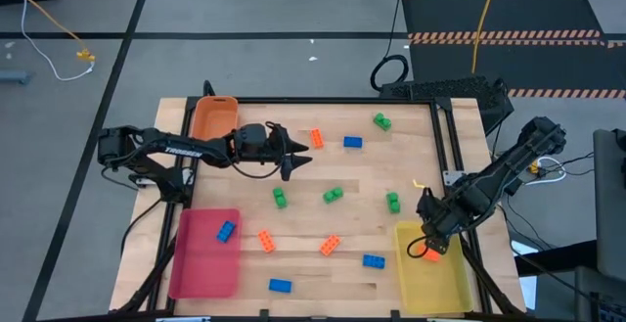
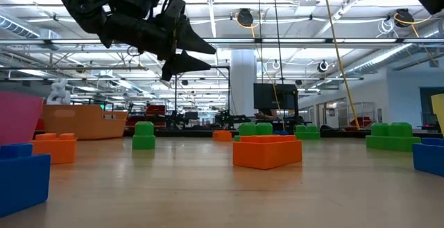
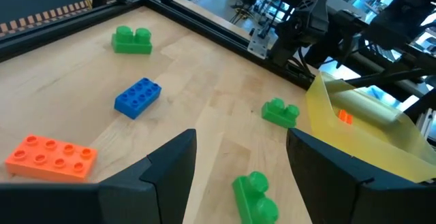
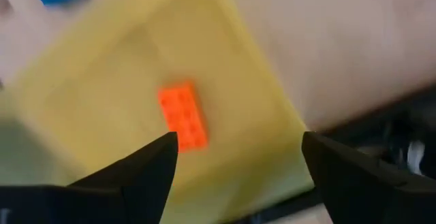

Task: Sort & place blocks by color
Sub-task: Put the green game piece into the orange bin

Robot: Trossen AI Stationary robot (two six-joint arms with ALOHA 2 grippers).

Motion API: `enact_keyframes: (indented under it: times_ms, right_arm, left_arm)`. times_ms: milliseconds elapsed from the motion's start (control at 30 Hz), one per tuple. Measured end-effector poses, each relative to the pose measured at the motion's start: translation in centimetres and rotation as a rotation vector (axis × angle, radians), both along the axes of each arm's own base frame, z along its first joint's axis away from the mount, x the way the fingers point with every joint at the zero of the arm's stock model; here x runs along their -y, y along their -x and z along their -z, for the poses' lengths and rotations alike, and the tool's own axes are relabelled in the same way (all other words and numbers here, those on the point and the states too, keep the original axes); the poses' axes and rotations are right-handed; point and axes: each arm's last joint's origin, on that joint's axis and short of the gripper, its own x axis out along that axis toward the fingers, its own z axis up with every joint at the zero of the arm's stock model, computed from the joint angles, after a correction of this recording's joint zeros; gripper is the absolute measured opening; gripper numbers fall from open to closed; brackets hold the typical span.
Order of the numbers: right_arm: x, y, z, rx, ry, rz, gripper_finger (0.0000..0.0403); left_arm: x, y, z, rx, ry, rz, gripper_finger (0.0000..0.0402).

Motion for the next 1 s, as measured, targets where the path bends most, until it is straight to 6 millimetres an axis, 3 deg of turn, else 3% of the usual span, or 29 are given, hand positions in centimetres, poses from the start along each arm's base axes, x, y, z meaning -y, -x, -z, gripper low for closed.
enact_keyframes:
  times_ms: [200, 367, 733, 1000]
  right_arm:
    - [1.2, -1.8, -0.1, 0.208, 0.161, -0.018, 0.0289]
    - [4.1, -3.6, 0.2, 0.198, 0.255, 0.08, 0.0283]
    - [9.0, -7.4, 3.4, -0.032, 0.207, 0.189, 0.0283]
    - [9.7, -9.0, 4.4, -0.018, 0.066, 0.305, 0.0283]
  left_arm:
    - [0.0, 0.0, 0.0, -0.002, -0.02, 0.005, 0.023]
    - [-0.2, 0.1, 0.0, -0.002, -0.031, -0.001, 0.023]
    - [-0.5, 0.3, 0.6, -0.071, -0.019, -0.011, 0.023]
    - [-0.5, 0.6, 1.3, -0.149, -0.005, -0.029, 0.023]
